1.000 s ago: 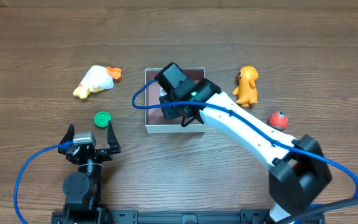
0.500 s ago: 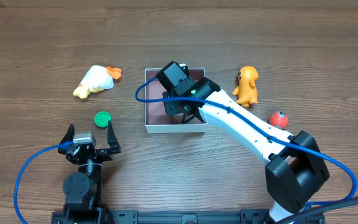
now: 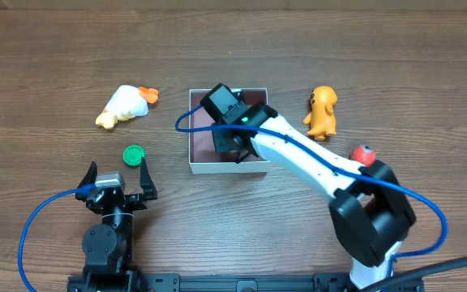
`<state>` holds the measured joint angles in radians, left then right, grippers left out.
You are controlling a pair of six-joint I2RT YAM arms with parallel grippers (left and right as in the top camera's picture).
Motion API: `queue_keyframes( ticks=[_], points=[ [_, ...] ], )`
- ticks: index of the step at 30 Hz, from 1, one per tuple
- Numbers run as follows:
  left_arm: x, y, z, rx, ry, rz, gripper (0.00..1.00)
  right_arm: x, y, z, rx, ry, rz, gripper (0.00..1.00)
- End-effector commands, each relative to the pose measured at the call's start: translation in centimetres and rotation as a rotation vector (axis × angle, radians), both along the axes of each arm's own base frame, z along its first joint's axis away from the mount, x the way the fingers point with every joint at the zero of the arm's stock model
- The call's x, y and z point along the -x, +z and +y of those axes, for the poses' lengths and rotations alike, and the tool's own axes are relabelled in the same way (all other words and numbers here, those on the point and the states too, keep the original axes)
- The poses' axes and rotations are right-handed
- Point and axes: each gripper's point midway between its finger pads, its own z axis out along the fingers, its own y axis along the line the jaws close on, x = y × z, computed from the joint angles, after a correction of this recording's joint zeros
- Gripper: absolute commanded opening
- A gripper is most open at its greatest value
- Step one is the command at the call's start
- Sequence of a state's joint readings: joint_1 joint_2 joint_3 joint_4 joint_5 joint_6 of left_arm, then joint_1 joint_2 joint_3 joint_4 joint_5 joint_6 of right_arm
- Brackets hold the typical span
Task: Pack container
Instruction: 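Lift the pig rattle drum and lower it into the white box, then move the right gripper to the orange dinosaur and grasp it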
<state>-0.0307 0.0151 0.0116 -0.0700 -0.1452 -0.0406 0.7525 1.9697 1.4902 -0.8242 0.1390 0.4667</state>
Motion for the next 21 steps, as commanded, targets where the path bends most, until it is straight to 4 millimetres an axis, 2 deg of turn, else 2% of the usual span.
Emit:
queue_keyframes(
  ticks=[1,4,5,8,14,18,21],
  points=[
    [0.0,0.1,-0.1,-0.025,-0.009,-0.005,1.0,-0.4,-0.5,-0.5,0.027,-0.021,-0.009,0.06],
    [0.0,0.1,-0.1,-0.025,-0.009,-0.005,1.0,-0.5,-0.8,-0.8,0.045,-0.026,-0.013,0.11],
    [0.0,0.1,-0.1,-0.025,-0.009,-0.005,1.0,-0.5,-0.9,-0.8,0.047,-0.027,-0.013,0.16],
    [0.0,0.1,-0.1,-0.025,-0.009,-0.005,1.0,-0.6,-0.9,-0.9,0.047,-0.028,-0.013,0.42],
    [0.0,0.1,-0.1,-0.025,-0.009,-0.005,1.0,-0.6,-0.4,-1.1,0.049,-0.028,-0.016,0.52],
    [0.0,0.1,-0.1,-0.025,-0.009,-0.005,1.0,-1.3,3.3,-1.0,0.023,-0.038,-0.076,0.51],
    [0.0,0.1,-0.1,-0.025,-0.009,-0.005,1.0,-2.1,8.7,-1.1,-0.022,-0.055,-0.169,0.52]
  ],
)
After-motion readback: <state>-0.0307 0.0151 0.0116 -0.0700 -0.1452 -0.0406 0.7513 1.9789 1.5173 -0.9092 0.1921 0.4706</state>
